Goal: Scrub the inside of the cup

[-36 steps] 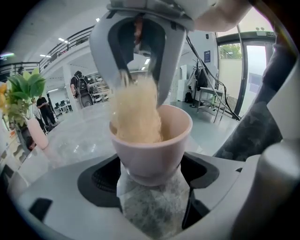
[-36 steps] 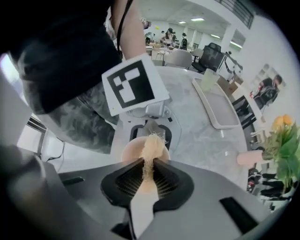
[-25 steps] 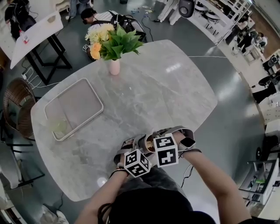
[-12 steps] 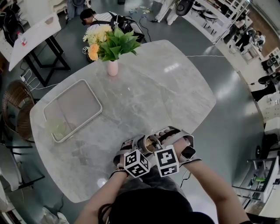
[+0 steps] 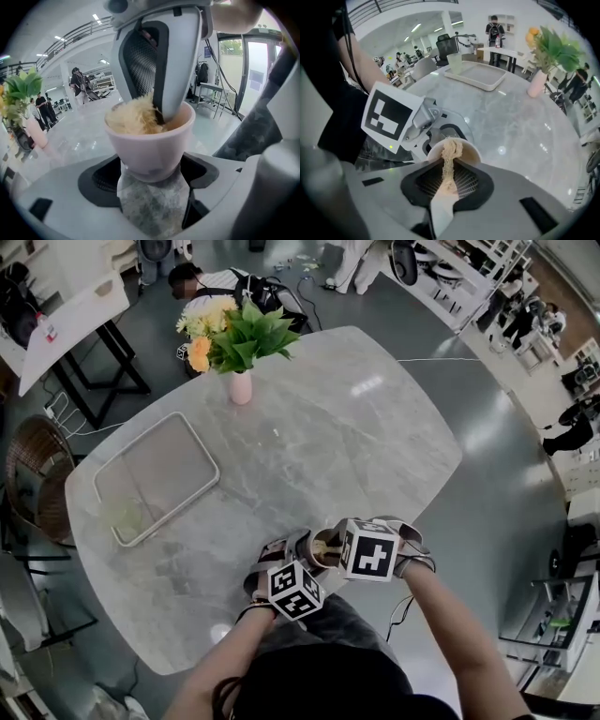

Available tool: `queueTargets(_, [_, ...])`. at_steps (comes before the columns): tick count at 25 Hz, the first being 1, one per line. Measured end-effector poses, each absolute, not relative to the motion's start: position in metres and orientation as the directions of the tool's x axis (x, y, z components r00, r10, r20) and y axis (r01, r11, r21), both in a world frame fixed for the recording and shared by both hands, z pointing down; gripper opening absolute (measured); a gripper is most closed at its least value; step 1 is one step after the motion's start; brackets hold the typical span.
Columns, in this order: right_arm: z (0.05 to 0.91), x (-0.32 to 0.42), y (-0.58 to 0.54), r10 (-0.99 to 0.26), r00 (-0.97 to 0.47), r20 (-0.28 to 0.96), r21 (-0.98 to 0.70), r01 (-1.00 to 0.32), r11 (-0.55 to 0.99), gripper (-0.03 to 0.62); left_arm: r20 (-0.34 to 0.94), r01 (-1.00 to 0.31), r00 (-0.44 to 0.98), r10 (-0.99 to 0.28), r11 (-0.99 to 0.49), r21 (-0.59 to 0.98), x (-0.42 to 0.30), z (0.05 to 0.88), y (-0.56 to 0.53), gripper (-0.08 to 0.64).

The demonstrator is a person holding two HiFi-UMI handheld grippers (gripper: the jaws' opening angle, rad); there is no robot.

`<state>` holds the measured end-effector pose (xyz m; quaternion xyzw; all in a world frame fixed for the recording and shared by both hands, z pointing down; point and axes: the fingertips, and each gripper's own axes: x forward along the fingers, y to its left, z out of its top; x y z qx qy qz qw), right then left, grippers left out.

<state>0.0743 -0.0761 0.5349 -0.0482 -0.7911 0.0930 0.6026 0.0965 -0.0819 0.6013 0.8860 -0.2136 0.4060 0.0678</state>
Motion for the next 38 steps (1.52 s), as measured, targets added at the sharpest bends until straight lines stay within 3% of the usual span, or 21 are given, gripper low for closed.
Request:
queueTargets(3, [0.527, 0.076, -0.093, 0.013, -0.296, 0.955, -0.012, 0.007, 1.0, 0.06, 0.75, -0.434, 0.578, -0.322, -0.899, -0.052, 0.096, 0.603, -0.083, 0.405])
queueTargets(6, [0.534, 0.076, -0.103, -0.181, -0.232, 0.956, 0.228, 0.192, 0.955, 0.06, 0.75, -0.435, 0.577, -0.324, -0.899, -0.054, 0.095, 0.603, -0.083, 0.403])
queueTargets(8, [0.543, 0.076, -0.101, -0.236, -0.173, 0.956, 0.278, 0.291, 0.915, 0.06, 0.751, -0.436, 0.574, -0.326, -0.898, -0.057, 0.095, 0.602, -0.083, 0.403])
queueTargets(12, [0.559, 0.076, -0.091, -0.153, -0.104, 0.983, 0.176, 0.284, 0.942, 0.06, 0.754, -0.437, 0.571, -0.325, -0.898, -0.056, 0.095, 0.602, -0.083, 0.403])
queueTargets(17, [0.55, 0.075, -0.073, 0.139, -0.193, 0.971, -0.138, 0.019, 0.99, 0.06, 0.761, -0.437, 0.562, -0.324, -0.898, -0.06, 0.096, 0.604, -0.081, 0.403])
queueTargets(19, [0.538, 0.076, -0.069, 0.196, -0.249, 0.949, -0.213, -0.045, 0.976, 0.06, 0.762, -0.432, 0.563, -0.321, -0.9, -0.06, 0.096, 0.603, -0.08, 0.403])
queueTargets(22, [0.52, 0.077, -0.08, 0.165, -0.305, 0.938, -0.204, -0.101, 0.974, 0.06, 0.761, -0.433, 0.565, -0.319, -0.899, -0.056, 0.096, 0.603, -0.081, 0.402])
queueTargets(25, [0.513, 0.082, -0.092, 0.07, -0.251, 0.966, -0.109, -0.145, 0.983, 0.06, 0.76, -0.435, 0.565, -0.319, -0.899, -0.054, 0.096, 0.603, -0.081, 0.402])
queueTargets(29, [0.529, 0.079, -0.095, -0.042, -0.15, 0.988, 0.019, -0.152, 0.988, 0.06, 0.762, -0.436, 0.565, -0.316, -0.899, -0.05, 0.095, 0.604, -0.08, 0.402])
queueTargets(32, [0.535, 0.077, -0.09, -0.076, -0.174, 0.982, 0.062, -0.084, 0.994, 0.06, 0.759, -0.441, 0.568, -0.318, -0.896, -0.045, 0.096, 0.603, -0.08, 0.402])
queueTargets(35, [0.527, 0.075, -0.076, -0.024, -0.263, 0.965, 0.045, 0.072, 0.996, 0.06, 0.76, -0.44, 0.566, -0.319, -0.897, -0.049, 0.095, 0.604, -0.082, 0.402])
queueTargets(38, [0.516, 0.078, -0.07, 0.034, -0.283, 0.959, 0.008, 0.147, 0.989, 0.06, 0.762, -0.437, 0.565, -0.316, -0.898, -0.048, 0.095, 0.605, -0.082, 0.402])
